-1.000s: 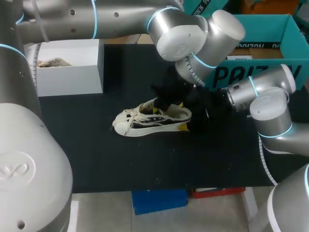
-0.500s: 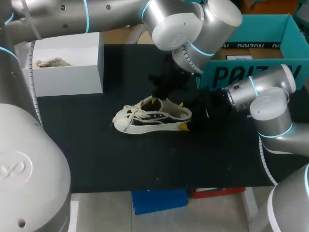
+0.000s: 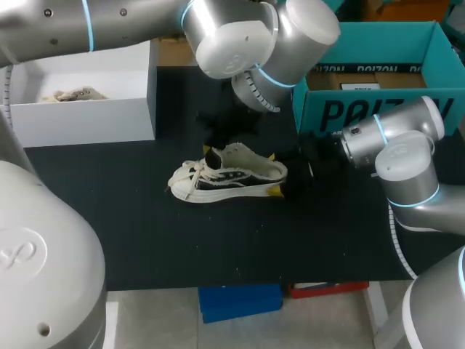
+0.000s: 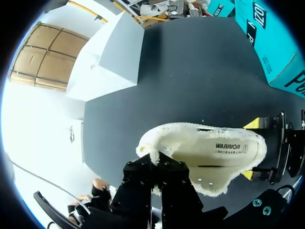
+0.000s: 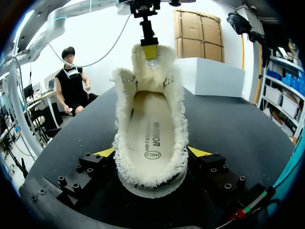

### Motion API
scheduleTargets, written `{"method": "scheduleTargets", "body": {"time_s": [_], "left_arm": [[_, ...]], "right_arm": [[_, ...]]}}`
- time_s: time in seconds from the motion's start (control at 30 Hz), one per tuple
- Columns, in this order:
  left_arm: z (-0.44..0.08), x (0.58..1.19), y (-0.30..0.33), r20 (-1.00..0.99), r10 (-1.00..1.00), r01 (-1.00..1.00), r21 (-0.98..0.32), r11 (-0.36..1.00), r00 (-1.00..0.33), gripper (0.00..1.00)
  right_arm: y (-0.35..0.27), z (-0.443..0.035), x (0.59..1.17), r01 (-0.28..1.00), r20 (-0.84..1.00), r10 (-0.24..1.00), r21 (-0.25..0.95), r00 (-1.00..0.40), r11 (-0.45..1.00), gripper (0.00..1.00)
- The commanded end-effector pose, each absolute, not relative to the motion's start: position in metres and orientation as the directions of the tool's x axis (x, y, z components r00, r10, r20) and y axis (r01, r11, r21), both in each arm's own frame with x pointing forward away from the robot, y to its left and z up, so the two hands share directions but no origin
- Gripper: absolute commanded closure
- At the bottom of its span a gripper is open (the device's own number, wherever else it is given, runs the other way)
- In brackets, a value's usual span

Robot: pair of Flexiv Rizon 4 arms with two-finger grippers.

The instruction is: Take the shoe out of the shoebox, open the shoe tongue, remove and reinsert the insole, then place the shoe into the shoebox

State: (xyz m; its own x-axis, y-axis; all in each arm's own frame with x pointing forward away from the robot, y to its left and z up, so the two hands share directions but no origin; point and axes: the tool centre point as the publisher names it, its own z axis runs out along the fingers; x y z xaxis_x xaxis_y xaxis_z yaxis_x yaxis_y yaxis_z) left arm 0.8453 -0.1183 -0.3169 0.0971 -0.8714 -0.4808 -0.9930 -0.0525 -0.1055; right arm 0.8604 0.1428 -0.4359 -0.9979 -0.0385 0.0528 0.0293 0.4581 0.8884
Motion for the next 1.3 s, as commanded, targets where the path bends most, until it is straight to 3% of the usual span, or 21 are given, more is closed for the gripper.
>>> {"method": "scheduleTargets", "body": {"time_s": [0.03,0.27,0.33,0.37,0.4,0.77,1.3], "left_arm": [[-0.321,0.839,-0.105,-0.467,-0.878,-0.992,-0.116,-0.054,0.103,1.0],[-0.328,0.835,-0.094,-0.471,-0.874,-0.992,-0.102,-0.079,0.118,1.0],[-0.328,0.835,-0.093,-0.472,-0.873,-0.992,-0.099,-0.083,0.121,0.54],[-0.327,0.835,-0.092,-0.47,-0.874,-0.991,-0.098,-0.088,0.124,0.18],[-0.326,0.836,-0.091,-0.467,-0.875,-0.991,-0.094,-0.096,0.129,0.0],[-0.297,0.845,-0.081,-0.435,-0.887,-0.986,-0.116,-0.116,0.155,0.0],[-0.313,0.829,-0.054,-0.471,-0.87,-0.989,-0.054,-0.135,0.145,0.0]], "right_arm": [[0.144,-0.438,0.86,0.03,0.053,-0.037,0.888,-0.998,0.459,1.0],[0.144,-0.438,0.86,0.03,0.053,-0.037,0.888,-0.998,0.459,1.0],[0.144,-0.438,0.86,0.03,0.053,-0.037,0.888,-0.998,0.459,1.0],[0.144,-0.438,0.86,0.03,0.053,-0.037,0.888,-0.998,0.459,1.0],[0.144,-0.438,0.86,0.03,0.053,-0.037,0.888,-0.998,0.459,1.0],[0.144,-0.438,0.86,0.03,0.053,-0.037,0.888,-0.998,0.459,1.0],[0.144,-0.438,0.86,0.03,0.053,-0.037,0.888,-0.998,0.459,1.0]]}}
